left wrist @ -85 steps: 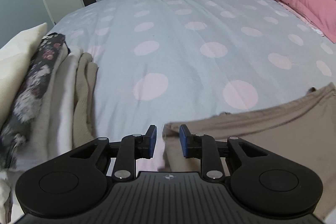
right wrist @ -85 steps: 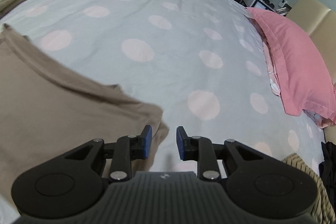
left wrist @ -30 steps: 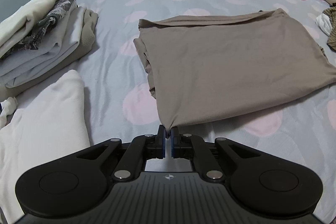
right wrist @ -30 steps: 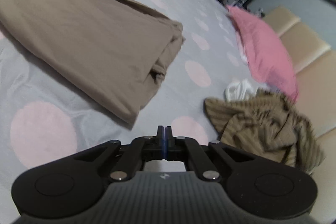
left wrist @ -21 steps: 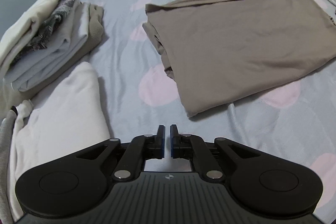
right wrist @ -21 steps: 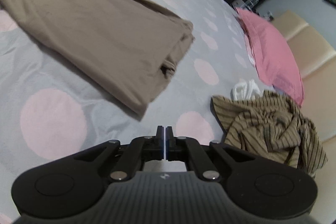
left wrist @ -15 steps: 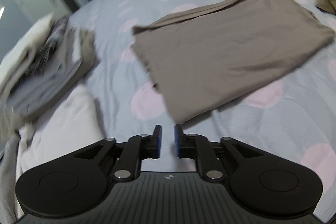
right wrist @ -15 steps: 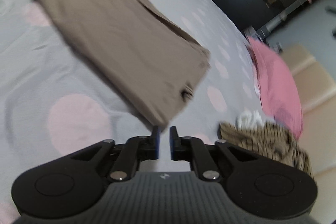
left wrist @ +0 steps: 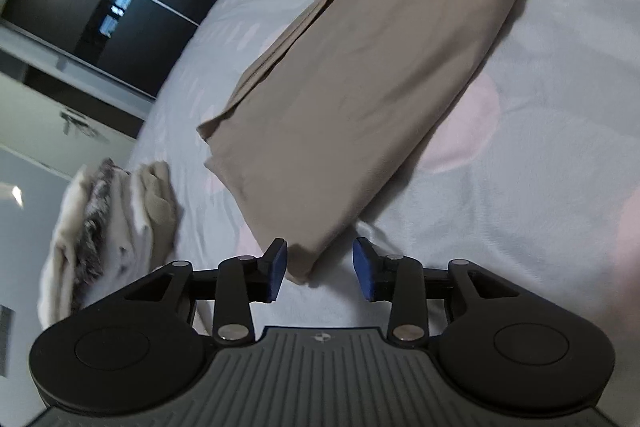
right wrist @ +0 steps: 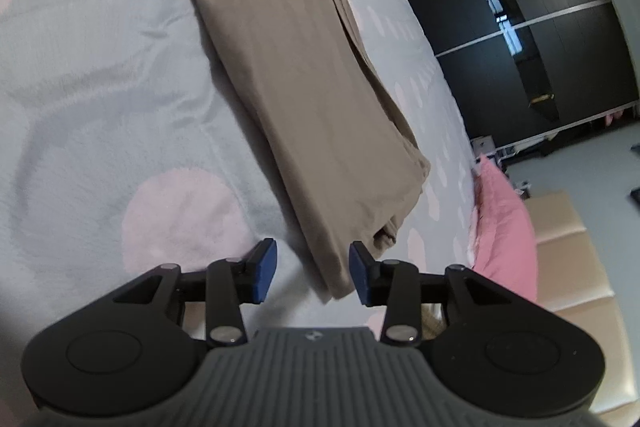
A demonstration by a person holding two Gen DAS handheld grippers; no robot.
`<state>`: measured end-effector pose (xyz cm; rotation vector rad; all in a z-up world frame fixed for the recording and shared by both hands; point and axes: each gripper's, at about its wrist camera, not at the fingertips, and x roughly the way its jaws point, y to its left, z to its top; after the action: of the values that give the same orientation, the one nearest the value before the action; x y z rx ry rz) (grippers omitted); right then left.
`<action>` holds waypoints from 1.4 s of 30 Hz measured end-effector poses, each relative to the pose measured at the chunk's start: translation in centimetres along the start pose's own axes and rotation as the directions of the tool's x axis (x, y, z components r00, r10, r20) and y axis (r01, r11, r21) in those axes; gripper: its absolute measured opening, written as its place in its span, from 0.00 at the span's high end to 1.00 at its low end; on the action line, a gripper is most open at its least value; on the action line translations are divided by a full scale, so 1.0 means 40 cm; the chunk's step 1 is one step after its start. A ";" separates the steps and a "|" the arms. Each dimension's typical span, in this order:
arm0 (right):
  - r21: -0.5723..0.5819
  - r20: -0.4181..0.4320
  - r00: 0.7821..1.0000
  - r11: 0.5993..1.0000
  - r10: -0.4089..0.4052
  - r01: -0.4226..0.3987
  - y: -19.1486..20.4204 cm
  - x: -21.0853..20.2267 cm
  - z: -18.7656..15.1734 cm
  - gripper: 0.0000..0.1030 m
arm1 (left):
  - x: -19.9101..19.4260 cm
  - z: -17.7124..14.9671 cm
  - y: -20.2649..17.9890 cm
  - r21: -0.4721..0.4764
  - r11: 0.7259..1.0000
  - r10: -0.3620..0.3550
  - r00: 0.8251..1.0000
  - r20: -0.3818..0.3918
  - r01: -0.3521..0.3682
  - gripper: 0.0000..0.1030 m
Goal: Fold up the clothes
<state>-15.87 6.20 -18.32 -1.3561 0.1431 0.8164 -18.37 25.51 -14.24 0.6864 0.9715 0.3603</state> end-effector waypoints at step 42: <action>0.125 0.026 0.977 0.969 0.212 -0.213 -0.198 -0.318 -0.032 0.97 | -0.318 -0.058 0.066 0.136 0.986 -0.112 0.989 0.098 0.098 0.98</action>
<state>-19.94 -0.41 -5.44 -1.2283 0.3302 0.9787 -27.00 21.11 -5.30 0.7618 0.9323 0.1666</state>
